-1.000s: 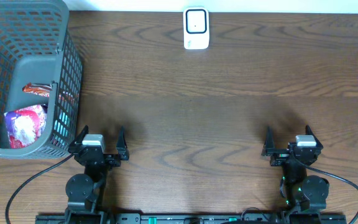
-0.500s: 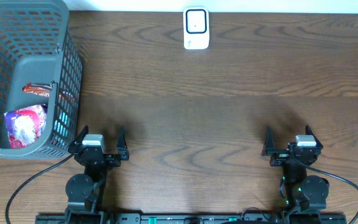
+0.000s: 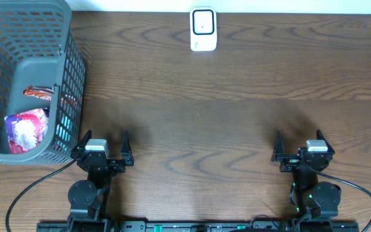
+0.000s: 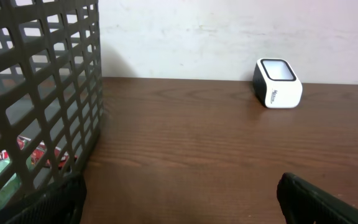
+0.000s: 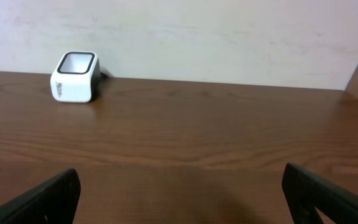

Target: Scan the item barcode

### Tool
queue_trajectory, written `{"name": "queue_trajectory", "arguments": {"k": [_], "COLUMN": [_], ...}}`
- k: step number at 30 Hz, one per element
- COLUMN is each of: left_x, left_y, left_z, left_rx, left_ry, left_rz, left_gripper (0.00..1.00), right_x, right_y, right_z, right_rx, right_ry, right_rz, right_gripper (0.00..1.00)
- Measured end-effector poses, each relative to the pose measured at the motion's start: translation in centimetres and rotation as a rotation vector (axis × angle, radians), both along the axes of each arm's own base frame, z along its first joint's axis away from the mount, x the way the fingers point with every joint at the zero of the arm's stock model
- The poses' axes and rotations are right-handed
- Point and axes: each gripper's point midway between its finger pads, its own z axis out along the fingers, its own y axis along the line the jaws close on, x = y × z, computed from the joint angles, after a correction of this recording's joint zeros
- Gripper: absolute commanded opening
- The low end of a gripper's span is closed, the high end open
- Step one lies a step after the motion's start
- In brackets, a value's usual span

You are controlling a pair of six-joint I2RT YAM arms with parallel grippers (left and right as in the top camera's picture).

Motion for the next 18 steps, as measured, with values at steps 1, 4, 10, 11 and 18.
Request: {"name": "queue_trajectory", "arguments": {"k": [1,4,10,11,18], "left_x": [0.0,0.0,0.0,0.0,-0.5], "left_y": [0.0,0.0,0.0,0.0,-3.6], "left_z": [0.0,0.0,0.0,0.0,3.8], "left_rx": [0.0,0.0,0.0,-0.003,-0.099], "left_ry": [0.0,0.0,0.0,-0.001,-0.154], "left_rz": [0.0,0.0,0.0,-0.002,-0.213], "left_gripper": [0.98,0.98,0.98,0.98,0.98], "right_x": [0.0,0.0,0.0,0.0,0.0], "right_y": [0.0,0.0,0.0,0.0,0.0], "right_z": [0.0,0.0,0.0,0.0,0.0], "right_rx": [0.0,0.0,0.0,0.0,0.0], "right_ry": [0.0,0.0,0.0,0.0,0.0], "right_rz": [0.0,0.0,0.0,0.0,0.0], "right_gripper": [0.99,0.99,0.99,0.99,0.99]}}
